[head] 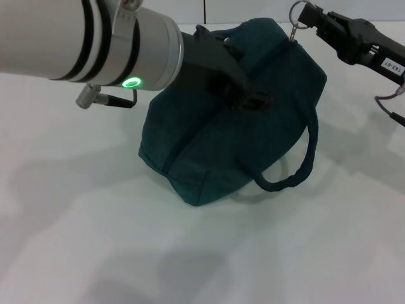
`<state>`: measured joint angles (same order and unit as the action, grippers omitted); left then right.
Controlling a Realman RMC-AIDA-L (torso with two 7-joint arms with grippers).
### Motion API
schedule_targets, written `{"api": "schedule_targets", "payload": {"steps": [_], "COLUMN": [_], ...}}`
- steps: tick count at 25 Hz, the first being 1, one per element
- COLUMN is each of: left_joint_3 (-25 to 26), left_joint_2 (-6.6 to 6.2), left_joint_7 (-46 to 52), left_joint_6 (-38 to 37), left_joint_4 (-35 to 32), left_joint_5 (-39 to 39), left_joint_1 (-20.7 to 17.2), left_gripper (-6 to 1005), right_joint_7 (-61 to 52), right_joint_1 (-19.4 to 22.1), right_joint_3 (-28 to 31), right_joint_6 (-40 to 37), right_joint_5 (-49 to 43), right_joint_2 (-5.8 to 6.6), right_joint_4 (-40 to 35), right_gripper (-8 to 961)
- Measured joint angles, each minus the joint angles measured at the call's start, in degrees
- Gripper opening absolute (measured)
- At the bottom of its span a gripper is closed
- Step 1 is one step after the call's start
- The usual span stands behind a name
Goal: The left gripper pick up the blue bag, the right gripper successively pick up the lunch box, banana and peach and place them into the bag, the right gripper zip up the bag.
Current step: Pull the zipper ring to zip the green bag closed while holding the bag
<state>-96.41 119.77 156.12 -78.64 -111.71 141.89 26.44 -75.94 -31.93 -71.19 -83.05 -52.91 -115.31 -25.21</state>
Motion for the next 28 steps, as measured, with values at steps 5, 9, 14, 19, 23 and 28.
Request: {"api": "schedule_targets", "payload": {"steps": [5, 9, 14, 19, 23, 28], "left_joint_3": [-0.81, -1.0, -0.78, -0.41, -0.51, -0.73], "left_joint_2": [0.04, 0.03, -0.08, -0.03, -0.04, -0.07], "left_joint_7": [0.09, 0.75, -0.07, -0.3, -0.23, -0.24], "left_joint_6": [0.32, 0.45, 0.66, 0.69, 0.74, 0.77], "left_joint_4": [0.17, 0.48, 1.08, 1.82, 1.84, 1.81], "left_joint_5": [0.52, 0.83, 1.12, 1.4, 2.51, 3.38], "left_joint_1": [-0.14, -0.16, -0.23, -0.25, -0.25, -0.25], "left_gripper": [746, 745, 649, 553, 415, 218], "right_joint_7": [-0.04, -0.1, -0.21, -0.48, -0.69, -0.7], "right_joint_1": [0.02, 0.04, 0.18, 0.35, 0.36, 0.34], "right_joint_3": [0.0, 0.0, 0.0, 0.0, 0.0, 0.0], "right_joint_6": [-0.1, -0.11, -0.26, -0.25, -0.23, -0.26], "right_joint_5": [0.05, 0.11, 0.19, 0.32, 0.34, 0.36], "right_joint_2": [0.0, 0.0, 0.0, 0.0, 0.0, -0.01], "right_joint_4": [-0.01, -0.01, -0.01, -0.01, -0.01, -0.01], "right_gripper": [56, 56, 57, 58, 58, 59]}}
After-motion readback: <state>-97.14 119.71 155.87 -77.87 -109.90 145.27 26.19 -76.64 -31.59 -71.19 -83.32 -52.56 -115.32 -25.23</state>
